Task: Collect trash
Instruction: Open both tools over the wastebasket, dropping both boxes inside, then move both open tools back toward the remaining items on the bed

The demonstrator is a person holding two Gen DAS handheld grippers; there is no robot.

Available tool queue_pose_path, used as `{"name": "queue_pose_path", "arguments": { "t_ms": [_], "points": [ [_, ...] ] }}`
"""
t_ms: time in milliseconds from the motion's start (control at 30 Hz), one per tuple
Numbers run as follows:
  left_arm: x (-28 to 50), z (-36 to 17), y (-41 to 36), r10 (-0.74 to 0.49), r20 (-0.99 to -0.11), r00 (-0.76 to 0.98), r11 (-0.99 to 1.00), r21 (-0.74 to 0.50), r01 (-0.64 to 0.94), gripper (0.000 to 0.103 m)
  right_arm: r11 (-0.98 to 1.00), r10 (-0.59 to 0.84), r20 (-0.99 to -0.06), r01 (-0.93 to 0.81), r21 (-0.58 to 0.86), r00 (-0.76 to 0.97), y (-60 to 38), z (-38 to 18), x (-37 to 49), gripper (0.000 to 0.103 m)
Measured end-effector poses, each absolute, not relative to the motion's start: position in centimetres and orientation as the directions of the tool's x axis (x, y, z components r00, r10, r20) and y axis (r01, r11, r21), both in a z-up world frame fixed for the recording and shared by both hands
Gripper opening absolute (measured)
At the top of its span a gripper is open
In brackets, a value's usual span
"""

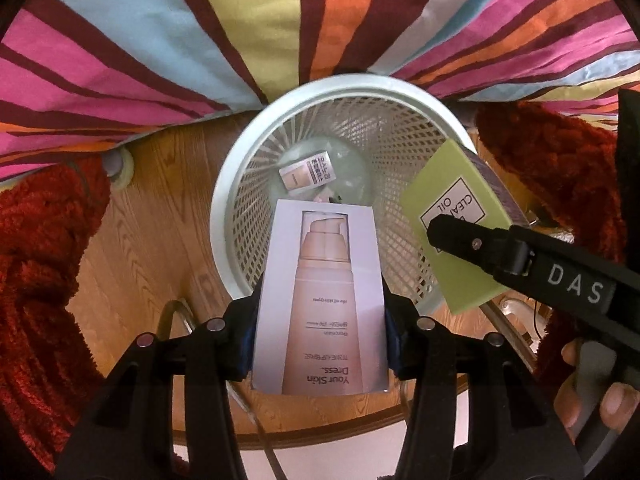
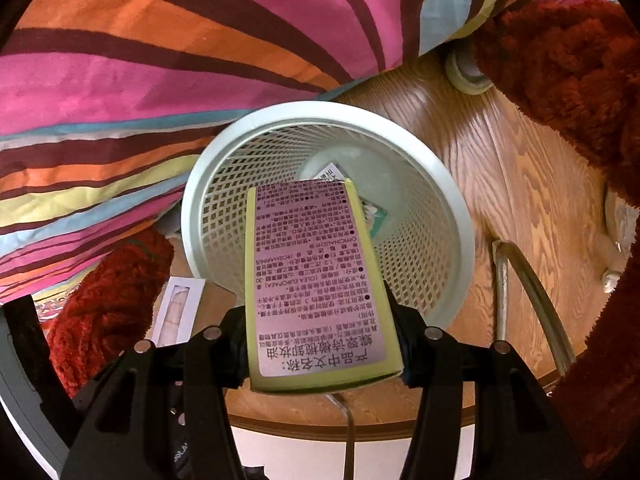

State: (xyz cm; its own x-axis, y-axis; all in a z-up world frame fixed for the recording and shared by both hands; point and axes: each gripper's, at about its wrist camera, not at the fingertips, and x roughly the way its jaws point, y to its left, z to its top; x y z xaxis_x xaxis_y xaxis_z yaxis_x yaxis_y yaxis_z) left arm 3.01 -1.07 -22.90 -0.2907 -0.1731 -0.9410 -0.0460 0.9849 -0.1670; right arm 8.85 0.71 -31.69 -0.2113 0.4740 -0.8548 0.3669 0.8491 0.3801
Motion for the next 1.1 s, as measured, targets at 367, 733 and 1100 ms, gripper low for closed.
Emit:
{"name": "queue_pose_path", "arguments": {
  "t_ms": [367,733,1100],
  "points": [
    [3.0,-22.9,-0.7,-0.164,-0.943,-0.291,0.986,-0.155,-0.054,0.084,0.856,0.451,-0.866,0.382,0.349,-0.217,0.2,-31.6,8.8,0.081],
    [2.9,-21.2,0.2,-0.157,-0.960,-0.231,0.986,-0.141,-0.085,0.084,0.845,0.463,-0.867,0.385,0.371,-0.181,0.0,-30.6,8.6,0.082],
    [2.3,-18.8,3.1,-0.148,-0.975,-0.168,0.974,-0.115,-0.195,0.084,0.855,0.436,-0.892,0.364,0.370,-0.117,-0.8,-28.7,8.5,0.082]
  ]
}}
